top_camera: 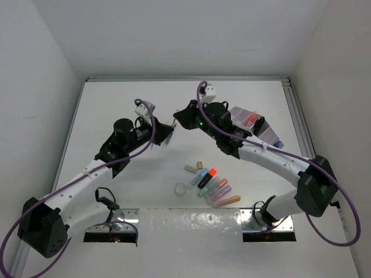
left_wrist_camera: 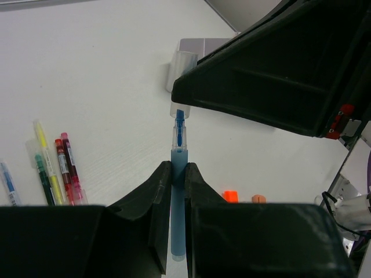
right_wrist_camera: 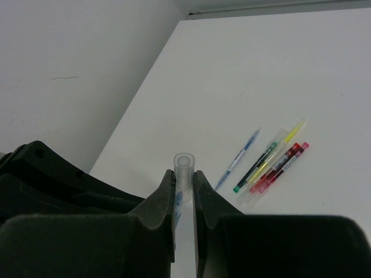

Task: Sort the stationery into containers
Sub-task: Close the pen cap on the pen.

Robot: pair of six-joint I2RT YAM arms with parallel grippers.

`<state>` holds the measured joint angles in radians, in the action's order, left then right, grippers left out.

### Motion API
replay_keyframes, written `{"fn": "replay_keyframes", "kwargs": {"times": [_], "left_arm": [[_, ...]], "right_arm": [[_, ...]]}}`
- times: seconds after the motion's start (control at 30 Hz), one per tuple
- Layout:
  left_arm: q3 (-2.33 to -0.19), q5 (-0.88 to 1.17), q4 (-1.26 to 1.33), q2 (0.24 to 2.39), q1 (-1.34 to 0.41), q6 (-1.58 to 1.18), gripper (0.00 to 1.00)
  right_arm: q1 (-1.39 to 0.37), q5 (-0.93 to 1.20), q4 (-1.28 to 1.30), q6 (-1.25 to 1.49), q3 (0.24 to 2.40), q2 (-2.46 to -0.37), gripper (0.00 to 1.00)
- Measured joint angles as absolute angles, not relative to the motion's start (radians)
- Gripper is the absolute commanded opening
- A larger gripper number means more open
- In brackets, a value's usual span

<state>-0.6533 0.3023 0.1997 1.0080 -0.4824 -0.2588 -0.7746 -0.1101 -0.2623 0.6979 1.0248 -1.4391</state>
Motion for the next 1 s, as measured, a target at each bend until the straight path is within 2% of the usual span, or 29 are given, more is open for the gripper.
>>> {"fn": "replay_keyframes", "kwargs": {"times": [0.6,1.0], "left_arm": [[-0.653,0.277,0.235,1.028,-0.476,-0.257,0.00],[-0.652,0.472,0.350,1.059,-0.408,-0.324,0.00]], "right_arm": [[-0.788,-0.081,-0.363,0.753,0.960,-1.451,0.00],[-0.801,-0.060,-0.579,0.658,0.839,-1.402,0.00]]}}
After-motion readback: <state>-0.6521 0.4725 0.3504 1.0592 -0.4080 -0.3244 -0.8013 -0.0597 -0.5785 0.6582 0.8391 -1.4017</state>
